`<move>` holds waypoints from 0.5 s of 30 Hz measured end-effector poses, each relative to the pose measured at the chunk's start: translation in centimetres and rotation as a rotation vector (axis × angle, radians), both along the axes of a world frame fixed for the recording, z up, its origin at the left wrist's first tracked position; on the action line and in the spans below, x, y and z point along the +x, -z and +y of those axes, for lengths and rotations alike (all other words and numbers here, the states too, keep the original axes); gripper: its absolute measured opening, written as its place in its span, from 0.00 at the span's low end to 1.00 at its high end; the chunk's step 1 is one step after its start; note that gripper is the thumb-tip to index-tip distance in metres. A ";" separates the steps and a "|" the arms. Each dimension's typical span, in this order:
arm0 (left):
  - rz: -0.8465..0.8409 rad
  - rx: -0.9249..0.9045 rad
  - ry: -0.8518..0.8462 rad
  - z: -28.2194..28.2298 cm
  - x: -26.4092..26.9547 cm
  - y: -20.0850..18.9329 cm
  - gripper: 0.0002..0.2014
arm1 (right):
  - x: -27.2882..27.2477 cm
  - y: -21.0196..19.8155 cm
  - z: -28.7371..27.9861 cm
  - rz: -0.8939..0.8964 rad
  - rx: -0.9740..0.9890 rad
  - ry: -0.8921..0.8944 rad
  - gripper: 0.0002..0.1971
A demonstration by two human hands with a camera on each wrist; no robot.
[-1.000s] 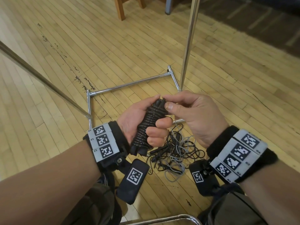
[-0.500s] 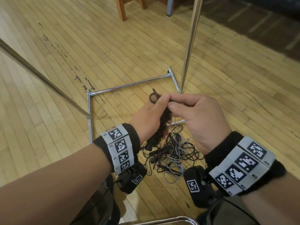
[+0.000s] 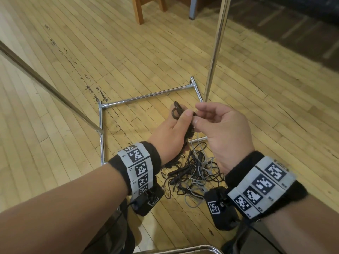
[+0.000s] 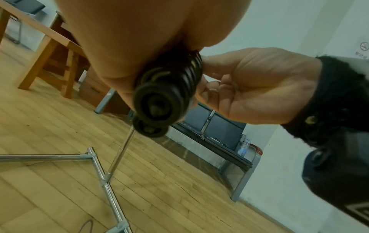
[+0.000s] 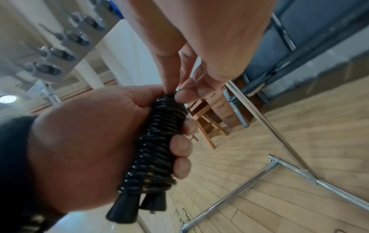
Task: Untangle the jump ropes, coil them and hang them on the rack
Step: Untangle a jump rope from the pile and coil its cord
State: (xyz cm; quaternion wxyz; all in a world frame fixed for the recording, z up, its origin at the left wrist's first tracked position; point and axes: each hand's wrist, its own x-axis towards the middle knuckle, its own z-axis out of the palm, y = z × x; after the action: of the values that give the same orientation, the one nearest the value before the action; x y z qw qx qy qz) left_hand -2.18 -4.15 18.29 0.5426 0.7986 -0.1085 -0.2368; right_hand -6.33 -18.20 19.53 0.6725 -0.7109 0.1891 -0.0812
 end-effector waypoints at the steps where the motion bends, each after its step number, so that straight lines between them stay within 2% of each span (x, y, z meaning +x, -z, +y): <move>1: 0.005 0.000 -0.002 0.1 0.1 0.0 0.29 | 0.1 0.0 0.0 0.004 -0.010 -0.004 0.16; 9: -0.070 0.043 0.040 0.7 0.4 -0.2 0.24 | 0.5 0.0 0.0 0.044 0.056 -0.017 0.16; 15: -0.210 0.183 0.113 0.5 0.1 -0.3 0.17 | 0.6 0.2 0.0 0.100 0.204 0.020 0.16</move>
State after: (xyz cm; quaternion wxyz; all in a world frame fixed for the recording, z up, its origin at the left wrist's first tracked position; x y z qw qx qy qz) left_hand -2.10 -3.61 18.60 0.4391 0.8576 -0.1873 -0.1912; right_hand -5.69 -18.20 19.31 0.7304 -0.6399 0.2367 -0.0325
